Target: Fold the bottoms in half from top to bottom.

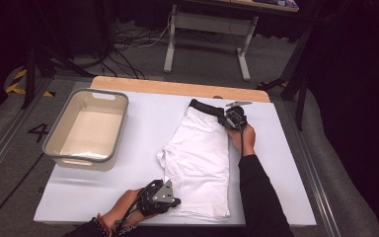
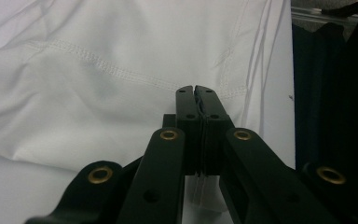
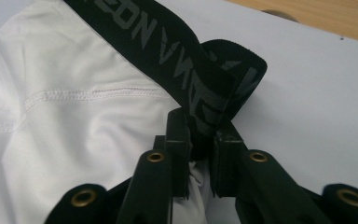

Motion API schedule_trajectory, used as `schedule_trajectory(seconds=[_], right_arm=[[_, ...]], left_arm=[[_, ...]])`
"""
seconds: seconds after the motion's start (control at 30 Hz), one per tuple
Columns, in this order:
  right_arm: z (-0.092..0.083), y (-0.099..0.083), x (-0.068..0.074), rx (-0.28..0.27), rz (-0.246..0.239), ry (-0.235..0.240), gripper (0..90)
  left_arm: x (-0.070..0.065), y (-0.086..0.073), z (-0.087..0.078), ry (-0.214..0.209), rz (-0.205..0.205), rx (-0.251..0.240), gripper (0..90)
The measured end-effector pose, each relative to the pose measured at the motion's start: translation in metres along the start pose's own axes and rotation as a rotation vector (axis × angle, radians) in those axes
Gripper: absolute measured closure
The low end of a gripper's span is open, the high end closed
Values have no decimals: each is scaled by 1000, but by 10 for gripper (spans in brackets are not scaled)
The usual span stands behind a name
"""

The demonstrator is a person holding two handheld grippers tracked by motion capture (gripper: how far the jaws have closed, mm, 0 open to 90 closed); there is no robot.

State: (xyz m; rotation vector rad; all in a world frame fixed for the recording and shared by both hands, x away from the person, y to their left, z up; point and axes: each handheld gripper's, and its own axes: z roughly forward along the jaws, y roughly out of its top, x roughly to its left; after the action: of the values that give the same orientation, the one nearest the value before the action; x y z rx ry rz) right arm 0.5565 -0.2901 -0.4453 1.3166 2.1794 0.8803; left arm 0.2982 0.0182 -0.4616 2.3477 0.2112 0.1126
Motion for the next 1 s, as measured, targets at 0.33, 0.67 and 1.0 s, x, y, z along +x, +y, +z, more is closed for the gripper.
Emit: schedule_trajectory(seconds=[0.33, 0.67, 1.0], right_arm=[[6, 14, -3, -22, -20, -77, 820], [-25, 5, 2, -90, 7, -73, 687], [-91, -30, 16, -205, -31, 94, 900]], left_arm=[[-4, -2, -1, 3, -6, -6, 891], [-10, -2, -7, 29, 24, -22, 841], [16, 8, -25, 133, 29, -104, 895]])
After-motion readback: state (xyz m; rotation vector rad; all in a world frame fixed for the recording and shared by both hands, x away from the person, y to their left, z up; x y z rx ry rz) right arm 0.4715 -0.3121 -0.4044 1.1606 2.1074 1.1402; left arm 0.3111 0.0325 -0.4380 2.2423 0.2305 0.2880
